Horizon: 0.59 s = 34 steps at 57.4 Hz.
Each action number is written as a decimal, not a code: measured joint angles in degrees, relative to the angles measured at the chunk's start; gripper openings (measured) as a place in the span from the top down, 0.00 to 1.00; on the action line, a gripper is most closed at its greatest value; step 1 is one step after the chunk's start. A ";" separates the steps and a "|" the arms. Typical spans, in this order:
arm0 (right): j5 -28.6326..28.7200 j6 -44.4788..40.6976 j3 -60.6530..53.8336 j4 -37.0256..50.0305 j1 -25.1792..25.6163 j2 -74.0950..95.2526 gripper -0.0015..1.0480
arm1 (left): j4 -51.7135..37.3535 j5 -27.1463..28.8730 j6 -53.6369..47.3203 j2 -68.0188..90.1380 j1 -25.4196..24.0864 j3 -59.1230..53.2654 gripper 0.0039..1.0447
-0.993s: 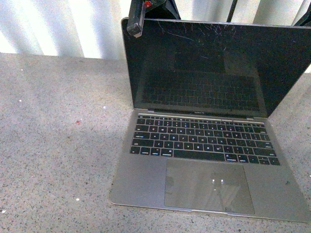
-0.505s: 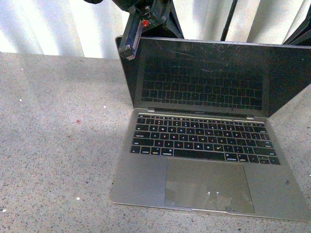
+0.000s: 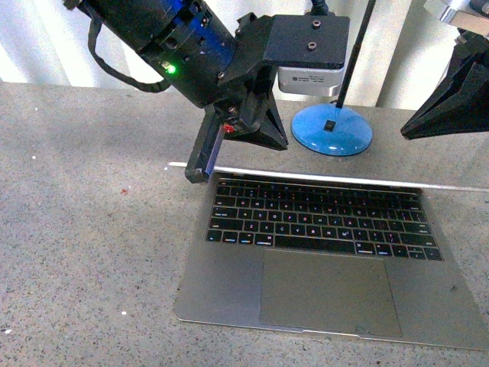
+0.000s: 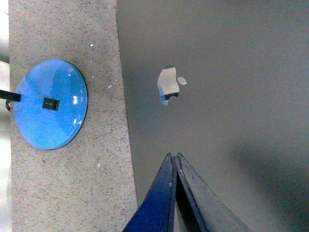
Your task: Close laptop
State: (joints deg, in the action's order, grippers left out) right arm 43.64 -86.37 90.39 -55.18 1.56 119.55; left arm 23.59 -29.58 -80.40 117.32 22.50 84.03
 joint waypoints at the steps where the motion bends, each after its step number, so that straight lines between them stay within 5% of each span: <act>1: 0.00 0.04 -0.28 0.20 -0.15 -0.09 0.97 | -0.39 0.11 0.04 0.00 0.00 -0.35 0.97; 34: 1.18 1.55 -8.28 5.60 -1.38 -0.52 0.97 | -4.72 -0.59 0.94 -0.52 0.17 -7.58 0.97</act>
State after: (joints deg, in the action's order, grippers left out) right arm 44.82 -84.82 82.11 -49.58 0.19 119.02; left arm 18.87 -30.17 -79.46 116.79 22.68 76.44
